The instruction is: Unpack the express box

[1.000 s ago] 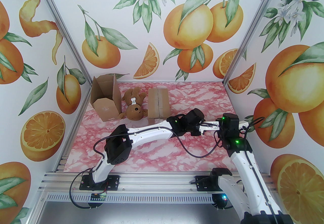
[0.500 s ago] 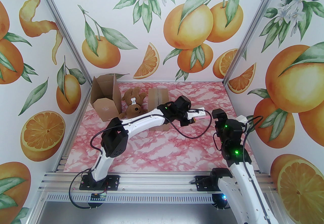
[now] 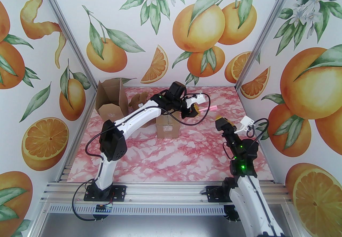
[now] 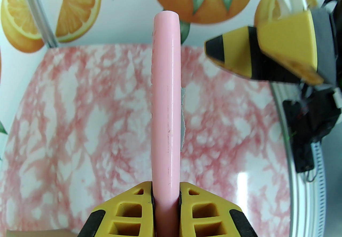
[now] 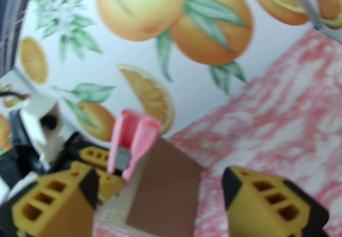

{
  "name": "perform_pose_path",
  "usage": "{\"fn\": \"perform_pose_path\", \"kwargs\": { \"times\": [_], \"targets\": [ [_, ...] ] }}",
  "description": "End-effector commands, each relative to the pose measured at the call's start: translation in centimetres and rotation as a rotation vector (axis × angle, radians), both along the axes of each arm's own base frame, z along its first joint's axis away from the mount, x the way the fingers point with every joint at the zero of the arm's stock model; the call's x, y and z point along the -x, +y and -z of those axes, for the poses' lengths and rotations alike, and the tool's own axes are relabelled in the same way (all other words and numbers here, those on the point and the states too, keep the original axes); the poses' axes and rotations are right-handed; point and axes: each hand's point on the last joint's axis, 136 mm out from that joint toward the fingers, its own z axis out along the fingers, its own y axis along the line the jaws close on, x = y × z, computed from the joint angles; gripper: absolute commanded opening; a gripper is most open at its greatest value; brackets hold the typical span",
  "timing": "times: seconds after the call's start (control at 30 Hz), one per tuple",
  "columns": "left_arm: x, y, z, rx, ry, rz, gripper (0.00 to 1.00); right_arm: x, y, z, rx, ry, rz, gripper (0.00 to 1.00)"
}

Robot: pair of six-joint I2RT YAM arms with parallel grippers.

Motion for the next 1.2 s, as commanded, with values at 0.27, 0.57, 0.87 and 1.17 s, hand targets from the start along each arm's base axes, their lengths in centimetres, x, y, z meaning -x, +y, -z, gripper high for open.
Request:
{"fn": "perform_pose_path", "kwargs": {
  "times": [0.27,0.57,0.87,1.17],
  "targets": [
    [4.8,0.7,-8.0,0.216,0.103,0.275,0.0,1.2,7.0,-9.6,0.161,-0.421,-0.303,0.69],
    [6.8,1.2,-9.2,0.256,0.153,0.368,0.0,0.6,9.9,-11.8,0.169,-0.497,-0.379,0.57],
    [7.4,1.5,-9.2,0.257,0.179,0.394,0.0,0.7,11.2,-11.8,0.165,-0.496,-0.432,0.33],
    [7.3,2.0,-8.8,0.232,0.193,0.384,0.0,0.8,10.5,-11.9,0.182,-0.5,-0.37,0.17]
  ]
}}
